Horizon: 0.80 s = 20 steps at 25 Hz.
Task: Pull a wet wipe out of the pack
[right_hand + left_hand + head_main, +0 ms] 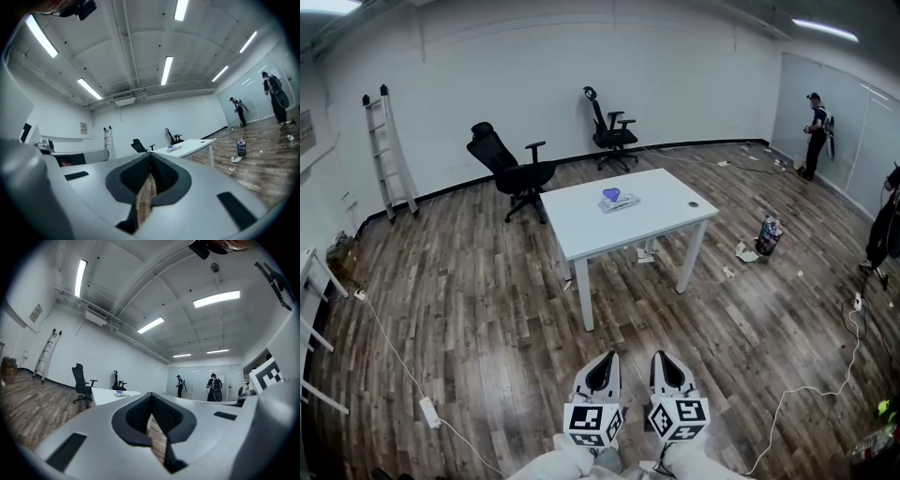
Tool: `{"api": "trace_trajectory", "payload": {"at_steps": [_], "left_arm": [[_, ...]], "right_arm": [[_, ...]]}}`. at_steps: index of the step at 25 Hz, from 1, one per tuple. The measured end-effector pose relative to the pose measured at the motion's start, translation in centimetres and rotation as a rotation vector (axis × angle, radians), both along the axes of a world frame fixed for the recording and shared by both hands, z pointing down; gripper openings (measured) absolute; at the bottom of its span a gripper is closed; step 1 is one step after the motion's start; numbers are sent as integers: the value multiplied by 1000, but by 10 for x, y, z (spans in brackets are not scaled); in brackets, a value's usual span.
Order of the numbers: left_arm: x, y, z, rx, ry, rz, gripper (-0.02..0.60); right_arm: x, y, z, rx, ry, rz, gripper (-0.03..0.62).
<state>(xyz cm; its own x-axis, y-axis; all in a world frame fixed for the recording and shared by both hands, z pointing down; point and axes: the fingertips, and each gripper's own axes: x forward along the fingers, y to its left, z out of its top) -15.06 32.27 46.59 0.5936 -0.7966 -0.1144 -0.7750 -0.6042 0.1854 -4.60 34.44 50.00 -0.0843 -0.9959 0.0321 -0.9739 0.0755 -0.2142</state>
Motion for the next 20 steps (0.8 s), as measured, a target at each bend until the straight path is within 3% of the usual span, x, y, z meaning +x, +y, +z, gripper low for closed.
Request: {"api": "trace_trajectory", "payload": {"at_steps": [20], "left_arm": [[22, -100, 2, -9, -3, 26, -2]], "right_arm": [[16, -103, -1, -11, 11, 7, 9]]}}
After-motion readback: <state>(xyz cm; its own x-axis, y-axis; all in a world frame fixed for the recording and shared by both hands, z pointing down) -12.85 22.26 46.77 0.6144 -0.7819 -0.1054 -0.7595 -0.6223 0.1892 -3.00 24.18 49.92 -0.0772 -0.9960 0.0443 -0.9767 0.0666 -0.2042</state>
